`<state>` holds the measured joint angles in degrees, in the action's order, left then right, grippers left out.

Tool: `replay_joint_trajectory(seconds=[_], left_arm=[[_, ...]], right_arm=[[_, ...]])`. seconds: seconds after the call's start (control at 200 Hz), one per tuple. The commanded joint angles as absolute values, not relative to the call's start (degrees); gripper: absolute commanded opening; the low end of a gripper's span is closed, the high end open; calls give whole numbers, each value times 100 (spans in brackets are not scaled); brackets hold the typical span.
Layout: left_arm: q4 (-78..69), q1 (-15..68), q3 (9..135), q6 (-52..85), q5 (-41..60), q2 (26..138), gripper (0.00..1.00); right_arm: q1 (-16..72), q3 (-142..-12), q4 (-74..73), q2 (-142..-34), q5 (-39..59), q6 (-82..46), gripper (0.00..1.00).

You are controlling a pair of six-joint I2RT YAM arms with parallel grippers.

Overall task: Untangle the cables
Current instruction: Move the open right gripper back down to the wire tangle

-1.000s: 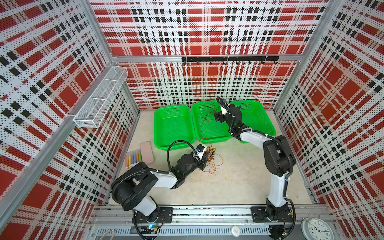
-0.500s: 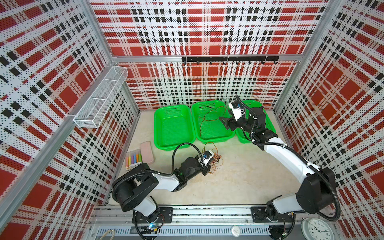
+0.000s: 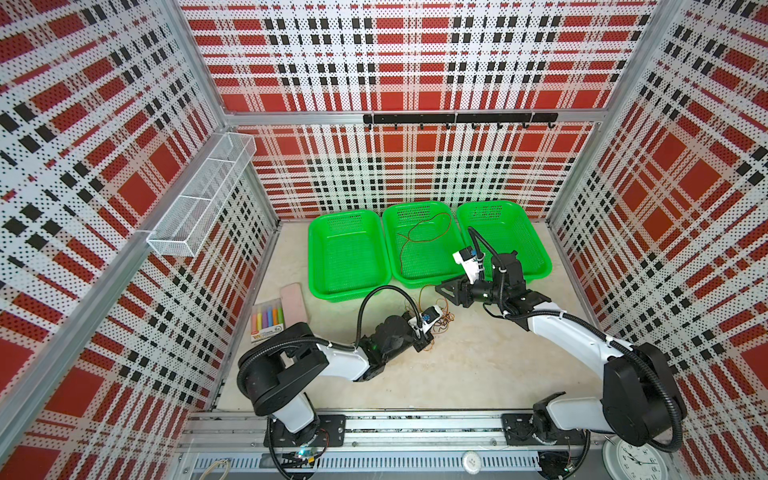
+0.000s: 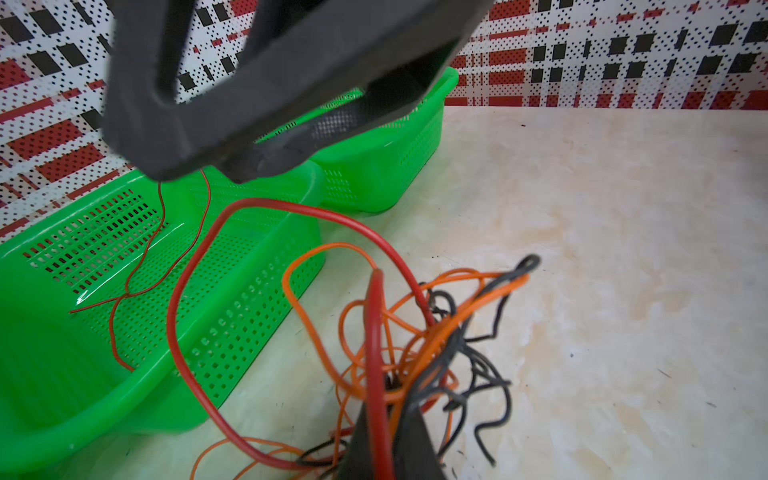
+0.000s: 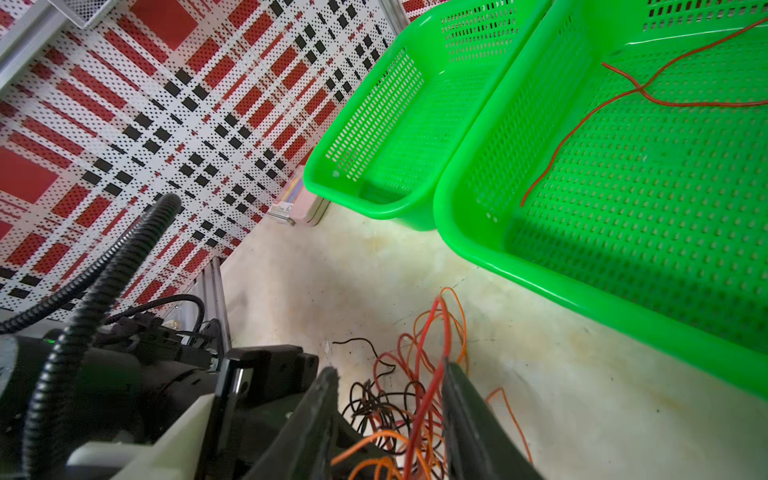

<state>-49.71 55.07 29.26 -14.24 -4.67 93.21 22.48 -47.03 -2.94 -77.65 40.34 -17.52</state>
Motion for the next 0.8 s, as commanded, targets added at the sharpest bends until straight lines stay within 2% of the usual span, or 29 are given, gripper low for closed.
replay_joint_trajectory(seconds=[0.0,0.17,0.195,0.246,0.266,0.346,0.441,0.481,0.671,0.726,0.797], left_arm=[[-4989,5604,3136,-1570,-684,9452,0],[-4992,5644,3232,-1564,-821,9485,0],[-4992,5657,3234,-1572,-855,9473,0],[-4992,5675,3236,-1606,-894,9450,0],[-4992,5685,3228,-1613,-907,9441,0],[-4992,5717,3226,-1609,-954,9407,0],[-4992,5754,3234,-1608,-990,9400,0],[-4992,5761,3243,-1617,-1021,9403,0],[-4992,5801,3174,-1625,-1124,9380,0],[-4992,5824,3148,-1623,-1155,9370,0],[-4992,5850,3138,-1625,-1186,9376,0]], right_arm=[[2270,-4881,96,-7733,4244,-1795,37],[2273,-4998,684,-7815,3999,-1541,37],[2273,-4992,739,-7807,3891,-1516,39],[2268,-4976,795,-7764,3664,-1447,52],[2272,-4966,825,-7738,3529,-1442,53],[2261,-4921,860,-7652,3239,-1424,53],[2261,-4903,883,-7652,3316,-1439,45],[2259,-4920,947,-7677,3318,-1459,45],[2265,-4716,657,-7225,2760,-1621,63],[2231,-4766,744,-7102,2303,-1869,64],[2136,-4894,839,-7096,2265,-2215,64]])
